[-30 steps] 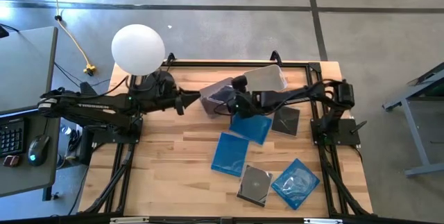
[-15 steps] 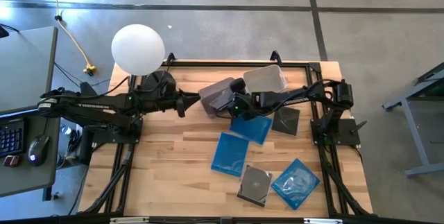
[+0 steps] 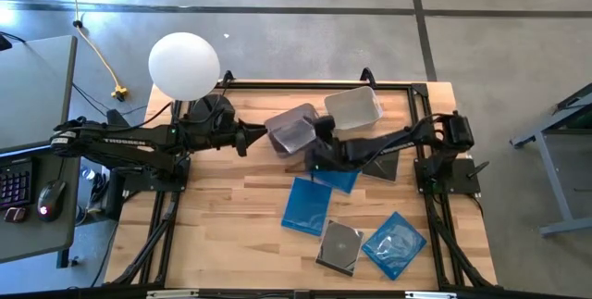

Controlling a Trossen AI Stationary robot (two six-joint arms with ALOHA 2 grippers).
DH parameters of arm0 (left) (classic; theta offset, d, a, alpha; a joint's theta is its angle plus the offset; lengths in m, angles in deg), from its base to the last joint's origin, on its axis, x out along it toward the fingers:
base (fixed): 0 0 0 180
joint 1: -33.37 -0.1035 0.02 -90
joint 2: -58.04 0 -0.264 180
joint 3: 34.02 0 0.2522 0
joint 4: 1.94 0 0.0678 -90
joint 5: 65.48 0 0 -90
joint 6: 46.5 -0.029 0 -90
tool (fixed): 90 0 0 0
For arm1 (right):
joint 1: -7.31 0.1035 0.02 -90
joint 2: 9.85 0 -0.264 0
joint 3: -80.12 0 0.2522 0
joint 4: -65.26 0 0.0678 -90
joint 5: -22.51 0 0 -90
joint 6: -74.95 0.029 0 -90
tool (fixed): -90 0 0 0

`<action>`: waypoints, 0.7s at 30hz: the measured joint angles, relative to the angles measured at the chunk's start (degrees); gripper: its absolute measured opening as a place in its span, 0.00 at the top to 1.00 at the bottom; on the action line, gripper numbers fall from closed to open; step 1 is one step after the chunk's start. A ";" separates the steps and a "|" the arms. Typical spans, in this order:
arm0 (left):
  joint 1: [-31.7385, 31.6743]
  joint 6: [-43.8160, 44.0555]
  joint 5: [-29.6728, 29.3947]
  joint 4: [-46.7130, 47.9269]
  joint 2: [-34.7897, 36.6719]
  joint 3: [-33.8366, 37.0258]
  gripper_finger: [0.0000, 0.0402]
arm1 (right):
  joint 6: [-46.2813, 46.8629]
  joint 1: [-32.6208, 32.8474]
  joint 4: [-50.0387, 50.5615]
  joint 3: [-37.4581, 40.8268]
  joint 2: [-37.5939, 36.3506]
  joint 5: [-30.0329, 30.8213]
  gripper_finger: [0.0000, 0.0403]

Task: Pick & place jewel cases by type
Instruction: Put the bottom left black CD case into the black bin, then put the bottom black CD case into the black bin

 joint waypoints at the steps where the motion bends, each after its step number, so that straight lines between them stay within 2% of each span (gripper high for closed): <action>1: 0.00 0.01 0.00 0.26 0.00 0.00 0.71 | 0.98 1.13 1.72 0.00 0.00 0.87 0.54; 5: 0.00 0.01 0.01 0.56 -0.02 0.00 0.71 | 7.34 5.10 9.21 0.00 -1.01 3.54 0.55; 8: 0.00 -0.49 1.56 0.52 -0.02 0.00 0.71 | 16.37 7.29 17.78 0.00 -4.56 1.12 0.57; 11: 0.04 -2.59 3.66 -0.01 -0.02 0.00 0.71 | 30.17 9.30 30.25 -0.02 -10.11 -4.23 0.58; 15: 1.93 -6.03 3.14 -2.05 -0.88 0.00 0.71 | 46.47 12.28 43.90 1.55 -18.90 -14.50 0.60; 21: 6.33 -7.48 3.32 -7.87 -5.42 0.02 0.71 | 59.19 17.62 43.09 14.11 -31.40 -24.41 0.63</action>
